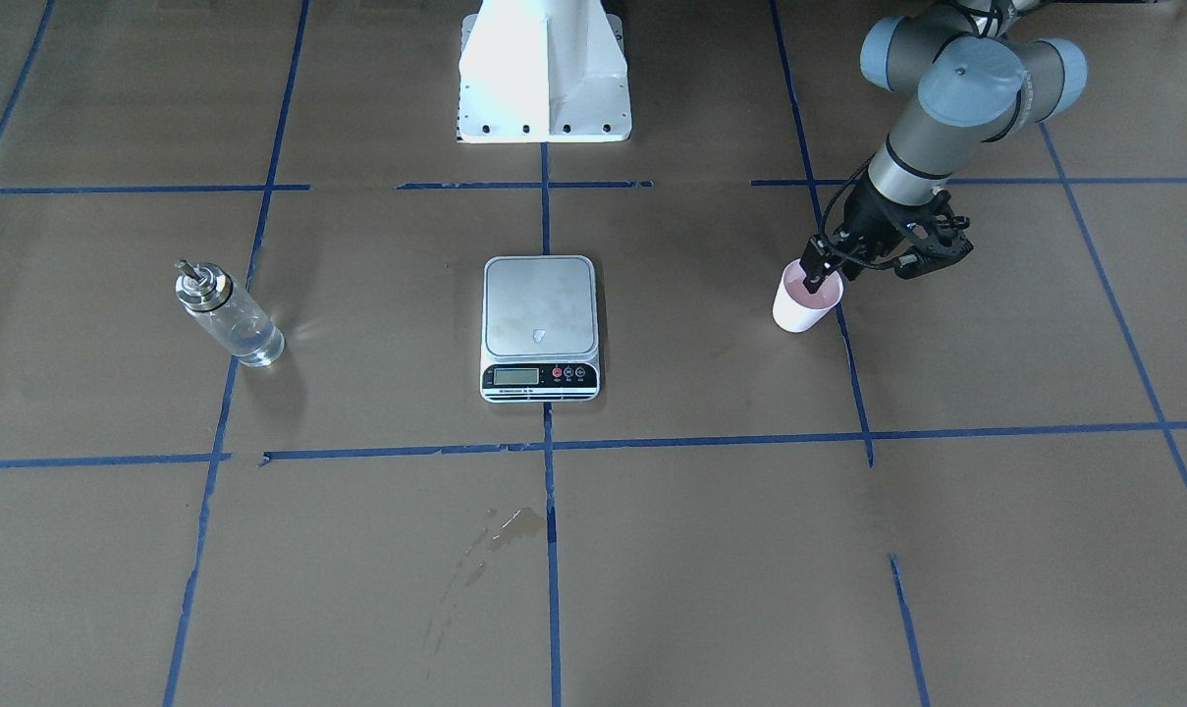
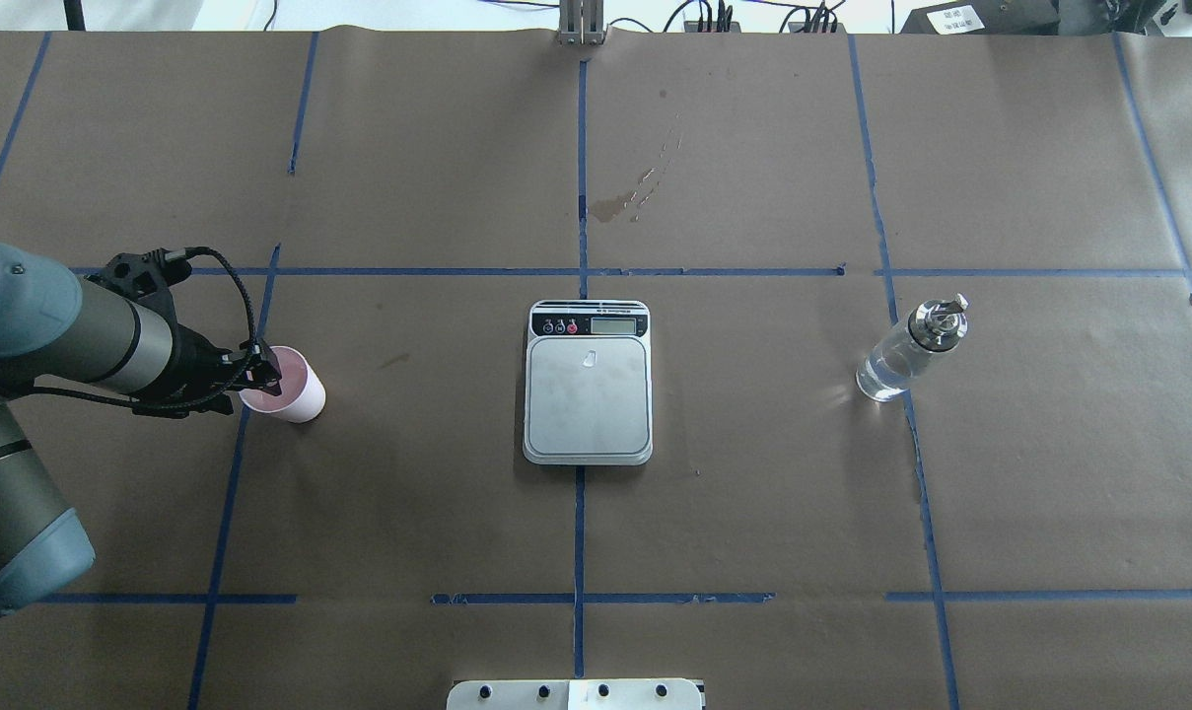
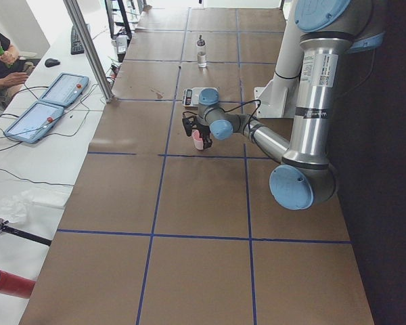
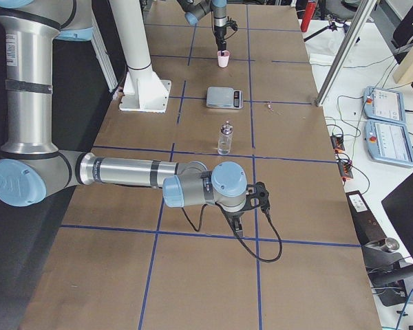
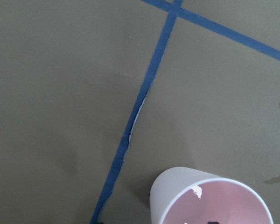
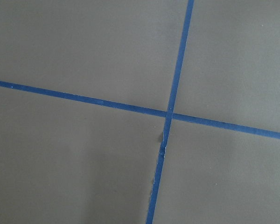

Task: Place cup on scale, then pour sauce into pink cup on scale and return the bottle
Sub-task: 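Close the left gripper on the pink cup's rim, then lift the pink cup with the left gripper and carry it onto the scale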

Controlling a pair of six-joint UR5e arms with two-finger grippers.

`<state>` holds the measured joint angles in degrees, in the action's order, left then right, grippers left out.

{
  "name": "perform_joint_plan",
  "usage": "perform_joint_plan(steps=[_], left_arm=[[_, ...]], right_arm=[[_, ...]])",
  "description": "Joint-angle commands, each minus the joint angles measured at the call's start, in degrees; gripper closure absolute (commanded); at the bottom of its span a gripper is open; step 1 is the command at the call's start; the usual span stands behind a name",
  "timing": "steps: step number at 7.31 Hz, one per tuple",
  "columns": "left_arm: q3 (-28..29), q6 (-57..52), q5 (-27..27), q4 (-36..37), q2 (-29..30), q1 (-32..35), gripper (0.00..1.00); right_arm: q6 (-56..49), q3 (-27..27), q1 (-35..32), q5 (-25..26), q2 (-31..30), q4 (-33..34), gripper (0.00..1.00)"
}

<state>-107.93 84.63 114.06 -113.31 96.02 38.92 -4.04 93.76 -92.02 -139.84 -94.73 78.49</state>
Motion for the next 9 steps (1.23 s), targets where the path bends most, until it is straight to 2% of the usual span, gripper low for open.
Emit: perform_joint_plan(steps=[1, 2, 3, 5, 7, 8, 9], left_arm=[[-0.09, 0.01, -0.07, -0.07, 0.14, -0.16, 0.76], [-0.26, 0.19, -0.94, -0.07, 0.05, -0.16, 0.94], [-0.61, 0.27, -1.38, 0.02, -0.04, -0.16, 1.00], [-7.08, 0.28, -0.95, 0.89, -1.87, 0.89, 1.00], [-10.36, 0.19, -0.68, 6.05, 0.38, 3.16, 1.00], [-10.98, 0.19, -0.68, 12.09, 5.10, 3.87, 1.00], [-10.20, 0.27, -0.60, 23.20, 14.11, 3.53, 1.00]], right_arm=[[0.00, 0.02, 0.00, -0.17, -0.19, 0.00, 0.00], [0.00, 0.10, 0.00, -0.17, -0.27, 0.00, 0.00], [0.00, 0.19, 0.00, -0.17, -0.28, -0.09, 0.00], [-0.09, 0.46, 0.00, -0.17, 0.07, 0.00, 0.00], [-0.18, 0.46, 0.00, 0.26, 0.16, 0.00, 0.00], [-0.18, 0.46, 0.00, -0.08, 0.08, 0.00, 0.00], [-0.18, 0.46, 0.00, -0.26, -0.27, 0.09, 0.00]])
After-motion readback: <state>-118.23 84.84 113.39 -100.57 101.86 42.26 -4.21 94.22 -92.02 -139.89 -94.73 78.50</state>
